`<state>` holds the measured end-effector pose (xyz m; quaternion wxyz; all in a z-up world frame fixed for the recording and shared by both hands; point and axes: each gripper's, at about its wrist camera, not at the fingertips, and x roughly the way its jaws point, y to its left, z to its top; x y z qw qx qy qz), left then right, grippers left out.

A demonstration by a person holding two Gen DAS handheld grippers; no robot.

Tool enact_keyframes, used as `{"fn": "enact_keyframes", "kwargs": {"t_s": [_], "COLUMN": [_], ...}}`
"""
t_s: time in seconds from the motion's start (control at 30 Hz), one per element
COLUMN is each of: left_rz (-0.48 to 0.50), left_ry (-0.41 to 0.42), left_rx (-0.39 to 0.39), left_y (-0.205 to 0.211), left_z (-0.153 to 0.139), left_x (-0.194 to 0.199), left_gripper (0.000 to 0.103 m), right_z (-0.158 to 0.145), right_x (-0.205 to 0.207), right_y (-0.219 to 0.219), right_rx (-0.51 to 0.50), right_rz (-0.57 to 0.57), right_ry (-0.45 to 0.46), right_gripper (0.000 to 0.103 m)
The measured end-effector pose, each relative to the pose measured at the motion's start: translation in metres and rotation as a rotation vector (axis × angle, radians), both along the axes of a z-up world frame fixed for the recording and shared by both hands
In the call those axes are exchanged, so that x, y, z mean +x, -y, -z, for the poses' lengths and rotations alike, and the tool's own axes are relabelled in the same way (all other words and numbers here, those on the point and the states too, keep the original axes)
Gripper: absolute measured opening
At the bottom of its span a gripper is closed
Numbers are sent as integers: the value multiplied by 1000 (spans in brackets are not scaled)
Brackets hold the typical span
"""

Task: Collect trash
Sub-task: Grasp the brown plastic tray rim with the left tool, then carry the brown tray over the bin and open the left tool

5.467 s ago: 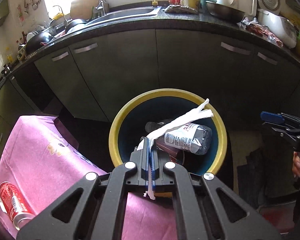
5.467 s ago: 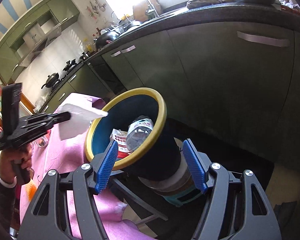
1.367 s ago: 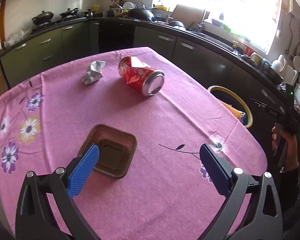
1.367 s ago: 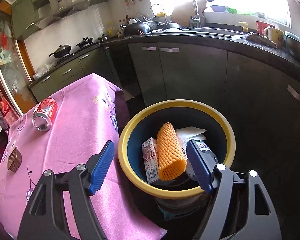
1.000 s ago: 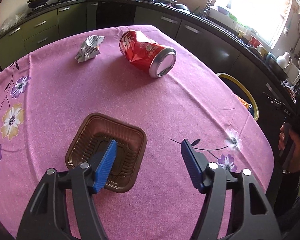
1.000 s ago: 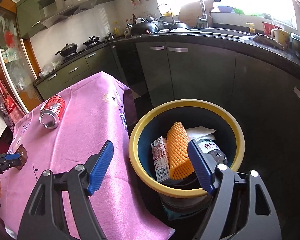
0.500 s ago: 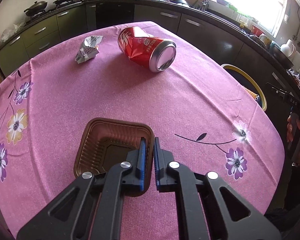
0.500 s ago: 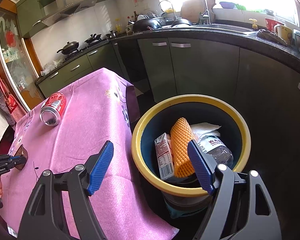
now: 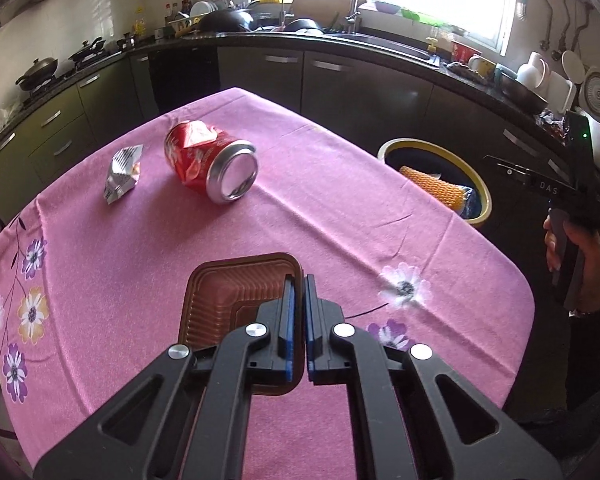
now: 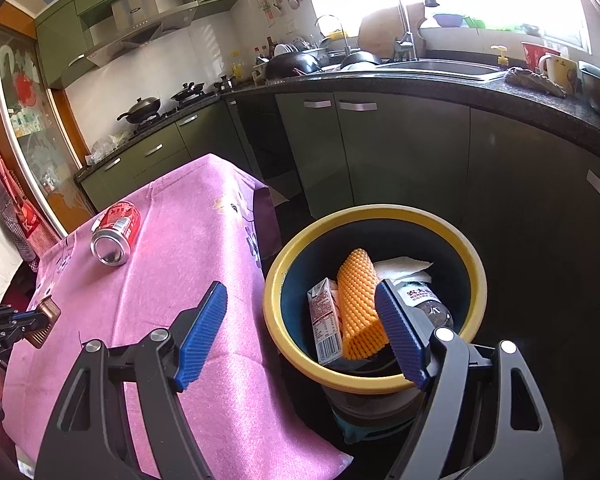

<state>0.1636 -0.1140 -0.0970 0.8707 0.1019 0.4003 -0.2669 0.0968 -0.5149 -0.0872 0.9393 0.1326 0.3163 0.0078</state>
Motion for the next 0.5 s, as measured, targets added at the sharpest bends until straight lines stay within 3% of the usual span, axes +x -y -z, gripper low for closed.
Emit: {"fn": "enact_keyframes", "kwargs": {"t_s": [0.2,0.5], "left_rz": [112,364], "left_ry": [34,-6], "left_rx": [4,-11], "left_y": [51,184], "left_z": [-20,-19], "left_x": [5,40], "left_gripper": [4,4], "right_z": [-9,-17], "right_x": [-17,-56], "right_y": [26,83], "right_rx": [5,8], "right_rz": [58,203], "right_ry": [35,64], "right_gripper": [76,76]}}
